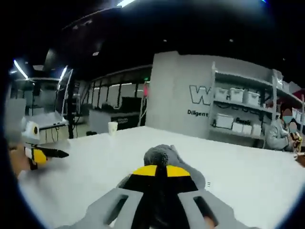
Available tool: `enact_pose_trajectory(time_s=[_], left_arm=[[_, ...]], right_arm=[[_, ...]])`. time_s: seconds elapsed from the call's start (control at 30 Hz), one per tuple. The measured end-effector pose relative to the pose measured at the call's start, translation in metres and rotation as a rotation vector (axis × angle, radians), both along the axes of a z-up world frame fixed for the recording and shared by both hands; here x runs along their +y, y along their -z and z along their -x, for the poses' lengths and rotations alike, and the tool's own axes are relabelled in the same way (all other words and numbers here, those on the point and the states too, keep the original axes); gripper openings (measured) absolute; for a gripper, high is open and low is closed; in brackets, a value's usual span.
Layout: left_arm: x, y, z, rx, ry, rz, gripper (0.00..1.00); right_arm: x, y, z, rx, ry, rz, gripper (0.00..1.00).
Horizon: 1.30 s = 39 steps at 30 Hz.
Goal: Open the folded towel by lifting each exposed corner and separating the folded layers until the towel lies flat within the target outline without major curled edges
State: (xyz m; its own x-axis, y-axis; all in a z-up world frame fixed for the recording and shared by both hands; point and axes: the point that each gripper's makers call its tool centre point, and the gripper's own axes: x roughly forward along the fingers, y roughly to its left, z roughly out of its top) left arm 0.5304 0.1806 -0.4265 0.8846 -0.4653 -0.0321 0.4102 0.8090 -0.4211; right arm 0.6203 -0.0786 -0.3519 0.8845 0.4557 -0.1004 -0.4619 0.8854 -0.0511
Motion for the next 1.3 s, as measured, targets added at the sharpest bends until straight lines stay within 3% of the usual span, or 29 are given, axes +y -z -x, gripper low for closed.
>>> enact_pose_trajectory(time_s=[0.07,0.13,0.27,0.3,0.5,0.77,0.97,1.3], left_arm=[[0.000,0.000,0.000,0.002,0.001,-0.001,0.99],[0.000,0.001,0.000,0.004,0.001,-0.003,0.99],[0.000,0.002,0.000,0.007,0.000,-0.007,0.99],[-0.001,0.003,0.000,0.010,0.003,-0.010,0.99],[-0.003,0.004,-0.001,0.013,0.012,-0.012,0.99],[-0.002,0.005,-0.002,0.019,0.011,-0.013,0.99],[-0.001,0.005,-0.002,0.021,0.011,-0.012,0.99],[0.000,0.005,-0.003,0.023,0.013,-0.010,0.99]], right_arm=[[-0.004,-0.001,0.000,0.002,0.007,-0.020,0.00],[-0.023,-0.001,-0.004,0.008,0.038,-0.066,0.00],[-0.038,0.003,-0.004,0.018,0.077,-0.084,0.00],[-0.054,0.007,-0.006,0.026,0.127,-0.085,0.00],[-0.085,0.011,-0.011,0.040,0.187,-0.177,0.00],[-0.128,0.040,-0.014,0.103,0.283,-0.264,0.00],[-0.155,0.062,-0.016,0.139,0.338,-0.284,0.00],[-0.196,0.090,-0.016,0.200,0.425,-0.247,0.00]])
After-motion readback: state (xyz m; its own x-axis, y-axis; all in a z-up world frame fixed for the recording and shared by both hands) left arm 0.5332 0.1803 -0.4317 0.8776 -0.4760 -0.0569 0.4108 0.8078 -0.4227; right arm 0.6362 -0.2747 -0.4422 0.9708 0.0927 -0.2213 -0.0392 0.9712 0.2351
